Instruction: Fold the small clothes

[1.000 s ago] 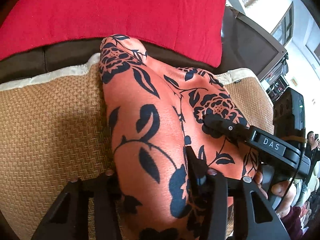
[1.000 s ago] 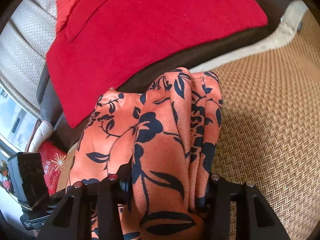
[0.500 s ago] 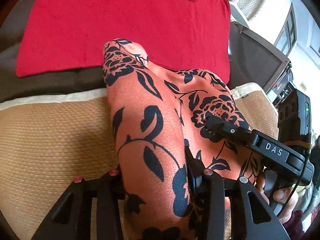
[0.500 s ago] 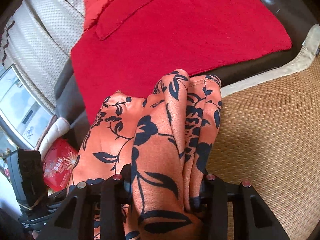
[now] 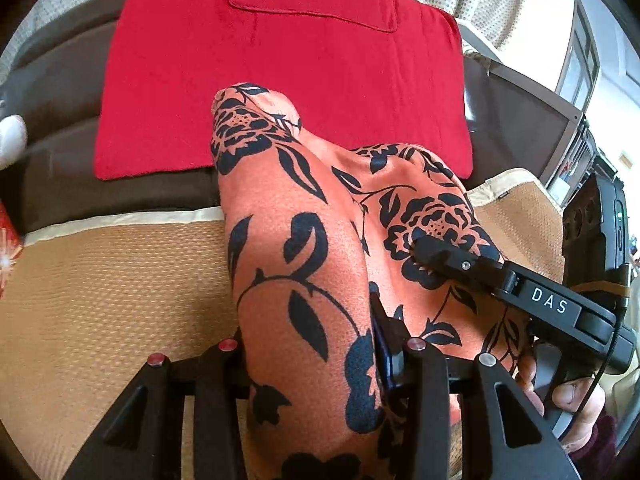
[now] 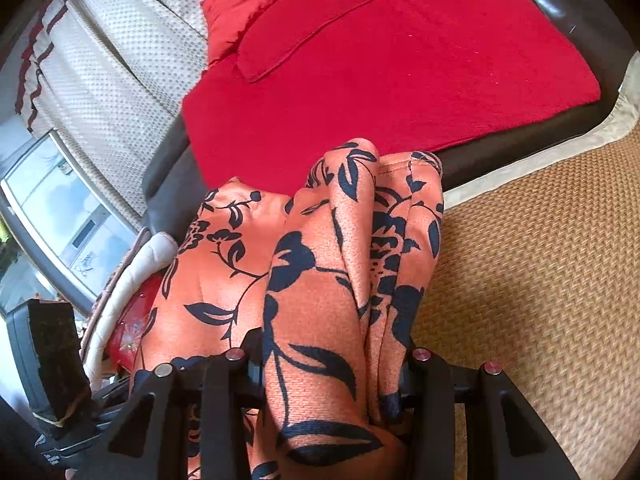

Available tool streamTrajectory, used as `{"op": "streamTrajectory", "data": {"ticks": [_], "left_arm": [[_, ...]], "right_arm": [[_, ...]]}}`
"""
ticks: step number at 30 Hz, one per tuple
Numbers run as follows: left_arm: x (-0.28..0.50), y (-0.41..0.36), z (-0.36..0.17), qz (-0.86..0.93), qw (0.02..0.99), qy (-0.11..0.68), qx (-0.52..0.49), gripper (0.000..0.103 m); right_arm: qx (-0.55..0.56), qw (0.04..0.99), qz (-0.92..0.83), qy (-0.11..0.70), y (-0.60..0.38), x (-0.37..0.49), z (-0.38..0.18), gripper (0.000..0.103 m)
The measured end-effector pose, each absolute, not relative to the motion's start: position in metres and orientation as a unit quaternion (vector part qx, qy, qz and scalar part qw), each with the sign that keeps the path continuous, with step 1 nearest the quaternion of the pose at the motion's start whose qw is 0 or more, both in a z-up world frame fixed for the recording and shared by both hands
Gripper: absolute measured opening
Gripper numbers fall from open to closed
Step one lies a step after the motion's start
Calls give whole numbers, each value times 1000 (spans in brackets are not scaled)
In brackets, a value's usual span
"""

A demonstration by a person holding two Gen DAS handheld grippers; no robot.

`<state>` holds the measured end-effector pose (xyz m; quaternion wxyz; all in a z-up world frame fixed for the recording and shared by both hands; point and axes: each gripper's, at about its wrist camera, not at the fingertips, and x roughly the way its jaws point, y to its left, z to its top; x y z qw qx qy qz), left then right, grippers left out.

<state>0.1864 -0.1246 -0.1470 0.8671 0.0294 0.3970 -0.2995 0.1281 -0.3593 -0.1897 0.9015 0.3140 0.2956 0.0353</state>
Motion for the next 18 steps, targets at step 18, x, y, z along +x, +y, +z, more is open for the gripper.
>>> {"op": "streamTrajectory", "data": {"ticks": [18], "left_arm": [[177, -105, -171, -252, 865, 430, 58, 44]], "right_arm": [[304, 890, 38, 338, -329, 143, -205, 44]]}}
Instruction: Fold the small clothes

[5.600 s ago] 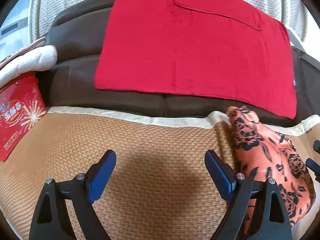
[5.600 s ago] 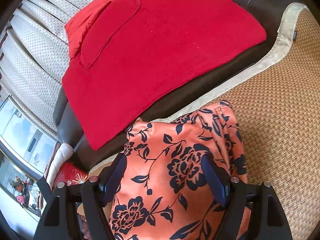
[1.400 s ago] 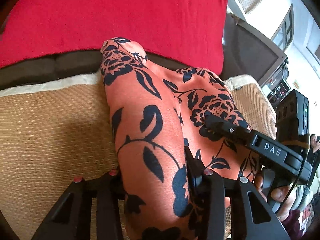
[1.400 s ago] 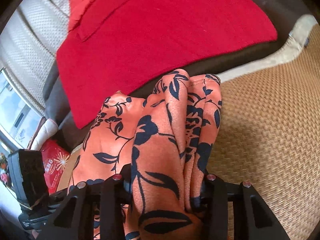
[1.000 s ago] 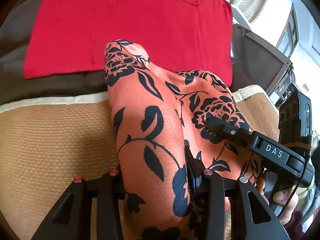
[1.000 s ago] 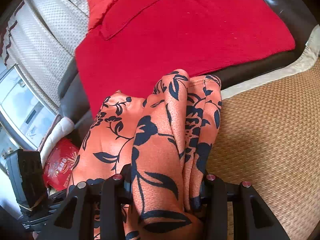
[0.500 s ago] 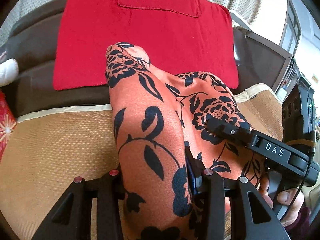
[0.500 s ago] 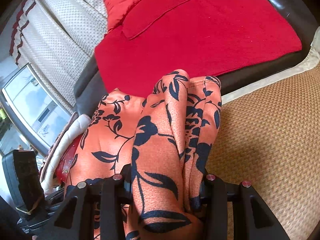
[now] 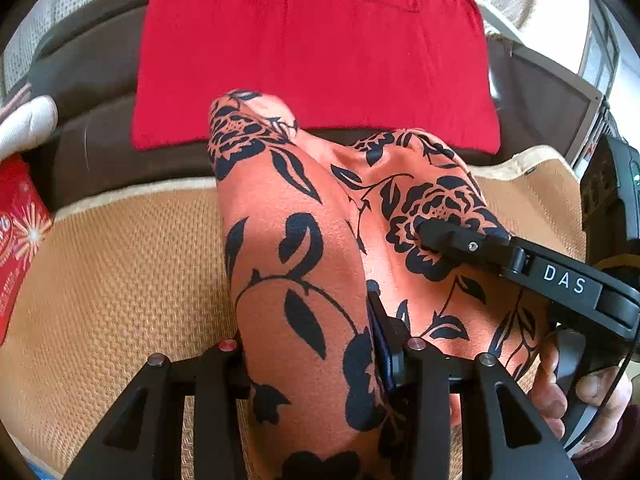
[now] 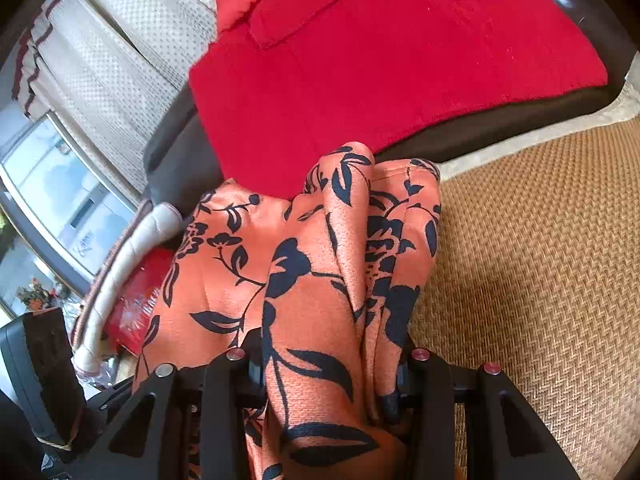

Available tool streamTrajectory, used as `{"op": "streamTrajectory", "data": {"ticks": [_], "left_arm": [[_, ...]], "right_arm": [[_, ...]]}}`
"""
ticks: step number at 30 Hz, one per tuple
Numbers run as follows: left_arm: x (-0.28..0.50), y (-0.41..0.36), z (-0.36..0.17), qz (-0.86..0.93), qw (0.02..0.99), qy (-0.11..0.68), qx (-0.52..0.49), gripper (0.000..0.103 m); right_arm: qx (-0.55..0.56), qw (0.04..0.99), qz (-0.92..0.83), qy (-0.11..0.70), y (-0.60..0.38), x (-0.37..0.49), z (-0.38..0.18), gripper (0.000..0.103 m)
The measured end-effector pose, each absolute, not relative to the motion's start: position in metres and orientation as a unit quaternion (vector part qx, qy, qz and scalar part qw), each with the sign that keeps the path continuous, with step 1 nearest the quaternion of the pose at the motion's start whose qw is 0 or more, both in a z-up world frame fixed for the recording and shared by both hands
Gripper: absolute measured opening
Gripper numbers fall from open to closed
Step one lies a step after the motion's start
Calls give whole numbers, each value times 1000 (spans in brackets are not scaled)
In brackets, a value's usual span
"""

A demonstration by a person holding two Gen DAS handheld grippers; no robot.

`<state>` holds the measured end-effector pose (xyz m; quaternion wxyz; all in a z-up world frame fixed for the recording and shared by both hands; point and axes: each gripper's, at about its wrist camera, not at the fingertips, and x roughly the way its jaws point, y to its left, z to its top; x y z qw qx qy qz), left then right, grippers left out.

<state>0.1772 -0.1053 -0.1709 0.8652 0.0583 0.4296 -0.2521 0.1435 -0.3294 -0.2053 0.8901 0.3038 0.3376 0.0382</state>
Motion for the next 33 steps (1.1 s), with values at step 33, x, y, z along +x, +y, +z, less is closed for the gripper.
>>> {"op": "streamTrajectory", "data": {"ticks": [33], "left_arm": [[242, -107, -237, -126, 869, 464, 115, 76]], "right_arm": [[315, 834, 17, 454, -360, 217, -253, 35]]}}
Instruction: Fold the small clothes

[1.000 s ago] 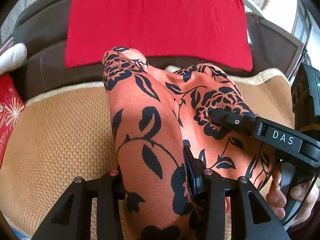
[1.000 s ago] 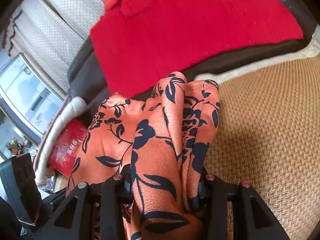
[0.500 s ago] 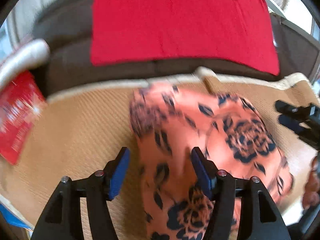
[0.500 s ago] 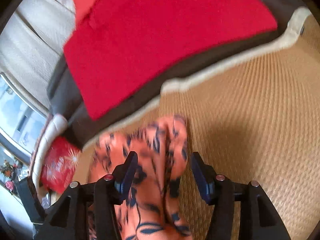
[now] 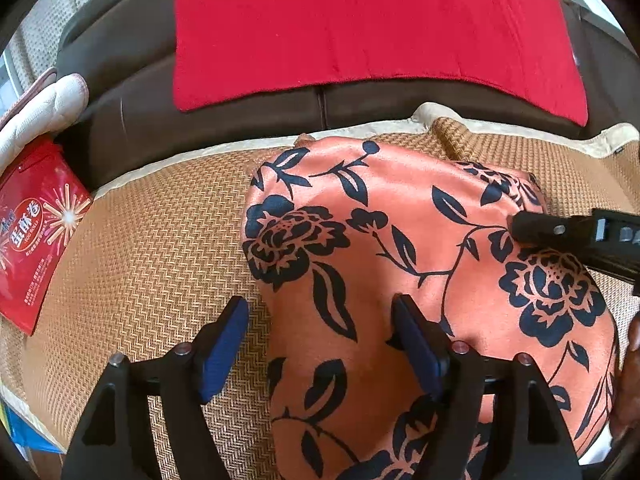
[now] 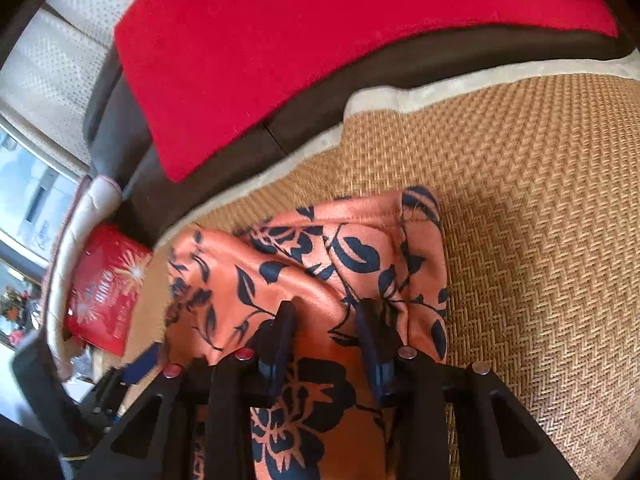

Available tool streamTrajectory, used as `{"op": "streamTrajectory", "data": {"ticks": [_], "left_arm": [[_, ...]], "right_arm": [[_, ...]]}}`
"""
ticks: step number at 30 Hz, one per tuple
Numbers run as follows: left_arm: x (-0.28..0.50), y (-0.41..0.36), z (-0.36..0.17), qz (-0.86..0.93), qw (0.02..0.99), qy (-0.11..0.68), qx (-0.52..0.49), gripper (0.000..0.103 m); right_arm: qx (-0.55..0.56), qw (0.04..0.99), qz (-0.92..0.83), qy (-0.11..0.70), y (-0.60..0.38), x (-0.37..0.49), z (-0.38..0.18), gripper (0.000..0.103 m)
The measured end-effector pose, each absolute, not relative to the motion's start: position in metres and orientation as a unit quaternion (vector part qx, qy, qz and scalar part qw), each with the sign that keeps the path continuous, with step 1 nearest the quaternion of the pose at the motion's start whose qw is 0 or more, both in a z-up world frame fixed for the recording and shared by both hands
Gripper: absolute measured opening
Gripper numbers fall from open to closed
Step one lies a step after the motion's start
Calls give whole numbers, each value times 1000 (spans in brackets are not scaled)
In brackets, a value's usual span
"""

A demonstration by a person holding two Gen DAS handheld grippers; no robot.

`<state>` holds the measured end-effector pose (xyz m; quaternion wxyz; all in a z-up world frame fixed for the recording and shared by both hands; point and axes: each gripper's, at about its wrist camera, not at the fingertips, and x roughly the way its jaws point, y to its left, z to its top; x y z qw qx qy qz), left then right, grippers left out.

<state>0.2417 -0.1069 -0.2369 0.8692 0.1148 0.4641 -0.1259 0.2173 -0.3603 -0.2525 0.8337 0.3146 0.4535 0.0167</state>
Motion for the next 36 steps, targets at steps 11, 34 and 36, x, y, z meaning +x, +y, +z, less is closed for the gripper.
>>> {"op": "streamTrajectory", "data": {"ticks": [11, 34, 36], "left_arm": [[198, -80, -183, -120, 906, 395, 97, 76], [64, -66, -24, -72, 962, 238, 109, 87], [51, -65, -10, -68, 965, 227, 110, 89]], "right_arm": [[262, 873, 29, 412, -340, 121, -210, 38], [191, 926, -36, 323, -318, 7, -91, 57], [177, 936, -42, 301, -314, -8, -69, 60]]}}
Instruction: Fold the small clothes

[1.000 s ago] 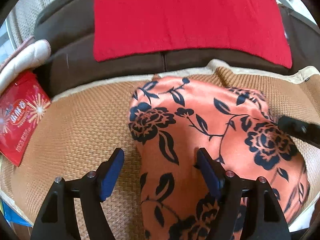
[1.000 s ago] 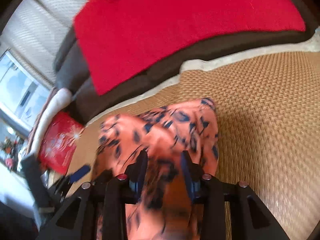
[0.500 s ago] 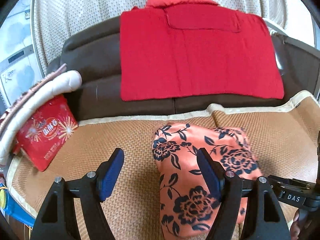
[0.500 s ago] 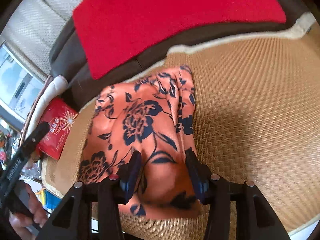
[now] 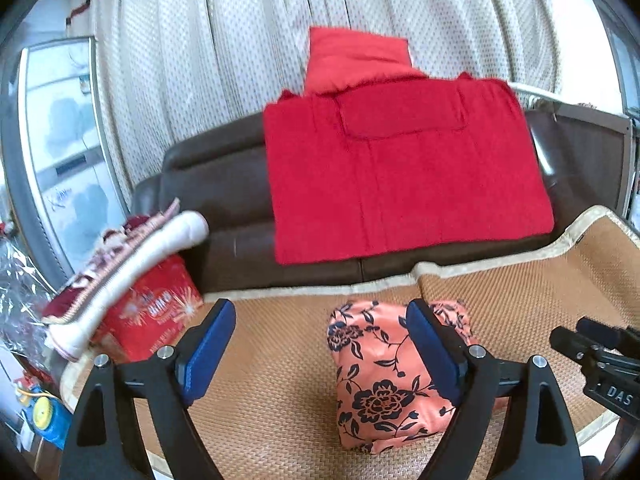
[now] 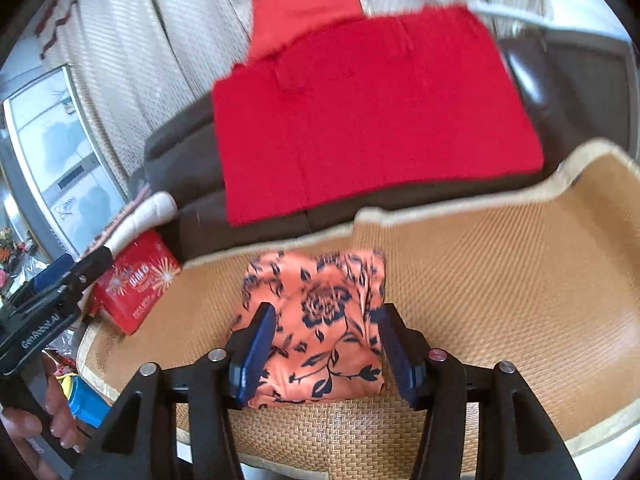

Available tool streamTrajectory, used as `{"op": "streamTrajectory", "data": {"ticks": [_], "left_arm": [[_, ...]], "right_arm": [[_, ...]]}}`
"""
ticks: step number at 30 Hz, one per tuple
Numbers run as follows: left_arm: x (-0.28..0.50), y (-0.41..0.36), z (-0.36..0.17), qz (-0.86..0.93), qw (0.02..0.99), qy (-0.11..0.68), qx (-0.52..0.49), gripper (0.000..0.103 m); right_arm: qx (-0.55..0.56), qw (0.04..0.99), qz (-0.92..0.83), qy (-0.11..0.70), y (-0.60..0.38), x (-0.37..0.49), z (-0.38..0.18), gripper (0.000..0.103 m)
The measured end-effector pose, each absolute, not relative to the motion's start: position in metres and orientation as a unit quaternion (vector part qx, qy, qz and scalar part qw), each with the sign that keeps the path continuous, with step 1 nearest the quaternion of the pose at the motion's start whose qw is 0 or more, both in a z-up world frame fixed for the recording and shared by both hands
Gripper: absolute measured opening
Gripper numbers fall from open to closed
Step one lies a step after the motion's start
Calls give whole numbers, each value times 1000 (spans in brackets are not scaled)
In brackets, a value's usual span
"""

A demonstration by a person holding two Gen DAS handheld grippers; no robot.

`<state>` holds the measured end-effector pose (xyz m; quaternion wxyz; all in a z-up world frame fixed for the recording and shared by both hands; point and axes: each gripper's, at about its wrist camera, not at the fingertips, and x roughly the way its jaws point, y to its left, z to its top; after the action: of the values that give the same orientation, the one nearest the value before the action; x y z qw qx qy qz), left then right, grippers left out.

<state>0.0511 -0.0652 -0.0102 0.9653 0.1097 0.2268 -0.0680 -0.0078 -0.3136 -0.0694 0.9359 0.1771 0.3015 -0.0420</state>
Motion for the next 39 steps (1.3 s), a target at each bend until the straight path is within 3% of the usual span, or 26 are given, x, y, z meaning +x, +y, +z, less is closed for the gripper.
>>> {"op": "streamTrajectory", "data": {"ticks": [3, 10, 30, 39], "left_arm": [[33, -61, 8, -61, 970, 211, 103, 99], [-3, -53, 38, -42, 978, 175, 105, 103], [-62, -18, 78, -30, 989, 125, 76, 103], [-81, -6, 93, -33, 992, 105, 64, 103]], "right_arm": [[153, 949, -54, 272, -306, -30, -43, 67], [128, 966, -76, 213, -295, -75, 5, 74], [71, 985, -88, 134, -241, -135, 66, 78], [53, 985, -94, 137, -221, -143, 76, 78]]}}
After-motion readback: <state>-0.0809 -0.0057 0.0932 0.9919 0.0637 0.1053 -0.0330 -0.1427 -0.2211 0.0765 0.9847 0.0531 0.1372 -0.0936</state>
